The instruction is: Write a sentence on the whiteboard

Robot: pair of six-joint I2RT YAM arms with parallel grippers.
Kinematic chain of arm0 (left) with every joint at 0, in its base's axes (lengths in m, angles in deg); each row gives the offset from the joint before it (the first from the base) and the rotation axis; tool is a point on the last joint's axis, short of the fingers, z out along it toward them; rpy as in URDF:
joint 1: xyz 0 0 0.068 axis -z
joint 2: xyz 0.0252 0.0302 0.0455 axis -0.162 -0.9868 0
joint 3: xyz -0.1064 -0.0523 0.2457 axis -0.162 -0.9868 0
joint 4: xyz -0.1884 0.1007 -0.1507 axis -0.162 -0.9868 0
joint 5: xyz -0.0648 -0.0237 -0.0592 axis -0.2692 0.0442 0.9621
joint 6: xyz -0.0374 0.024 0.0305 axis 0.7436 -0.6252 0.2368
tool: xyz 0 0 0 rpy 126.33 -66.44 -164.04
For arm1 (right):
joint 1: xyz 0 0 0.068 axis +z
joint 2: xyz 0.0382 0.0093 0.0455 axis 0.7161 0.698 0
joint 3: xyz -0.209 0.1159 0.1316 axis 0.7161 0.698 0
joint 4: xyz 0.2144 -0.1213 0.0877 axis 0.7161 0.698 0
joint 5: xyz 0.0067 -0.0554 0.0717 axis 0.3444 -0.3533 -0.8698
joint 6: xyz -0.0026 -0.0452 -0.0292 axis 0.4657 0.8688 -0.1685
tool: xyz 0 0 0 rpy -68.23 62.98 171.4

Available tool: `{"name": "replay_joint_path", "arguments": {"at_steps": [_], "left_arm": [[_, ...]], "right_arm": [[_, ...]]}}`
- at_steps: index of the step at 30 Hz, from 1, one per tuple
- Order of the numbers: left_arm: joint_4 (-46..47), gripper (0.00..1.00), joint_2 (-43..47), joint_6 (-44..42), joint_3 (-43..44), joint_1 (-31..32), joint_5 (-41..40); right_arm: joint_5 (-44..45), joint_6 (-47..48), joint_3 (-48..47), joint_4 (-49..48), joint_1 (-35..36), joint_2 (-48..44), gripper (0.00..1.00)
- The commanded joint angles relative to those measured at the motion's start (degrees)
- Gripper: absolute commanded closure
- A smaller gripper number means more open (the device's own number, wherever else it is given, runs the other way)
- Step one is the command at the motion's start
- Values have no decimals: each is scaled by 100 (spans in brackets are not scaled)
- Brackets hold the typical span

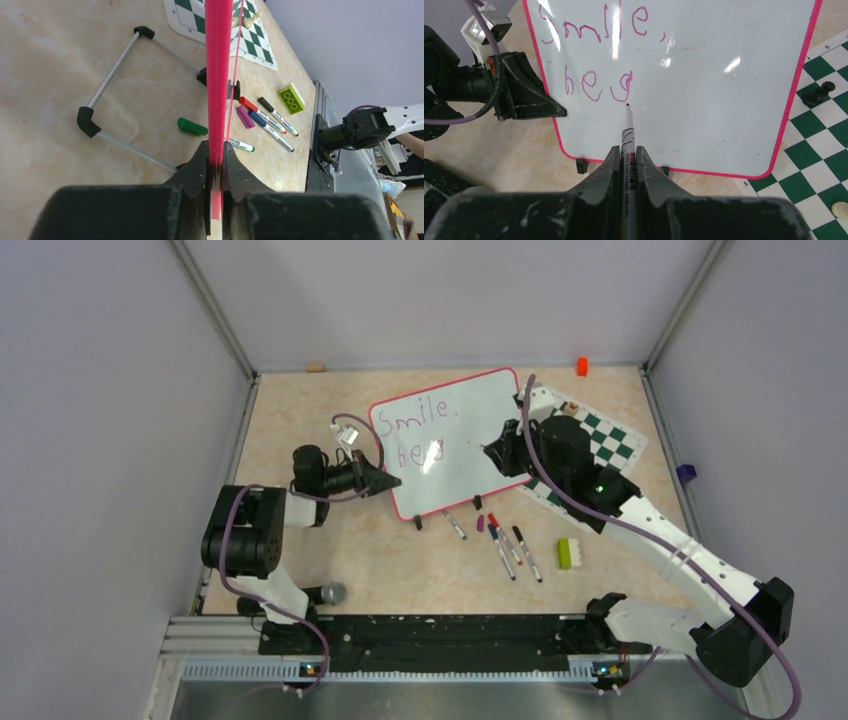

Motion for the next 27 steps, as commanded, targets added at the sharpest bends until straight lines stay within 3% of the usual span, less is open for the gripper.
{"name": "replay_joint_path", "arguments": {"at_steps": [1, 5, 12, 27], "left_arm": [[-1669, 100, 466, -904, 123, 111, -491], [-2983, 100, 932, -1787, 250, 419, -1395], [-3363, 100, 1113, -1997, 166, 557, -1916], [-2389, 100, 745, -1240, -165, 380, -854]], "right_arm": [[-183, 21, 33, -219, -49, -152, 100], [-134, 42, 70, -203, -49, -179, 100], [-79, 75, 26, -226, -56, -133, 100], [-47, 158, 93, -365, -49, -50, 100]]}}
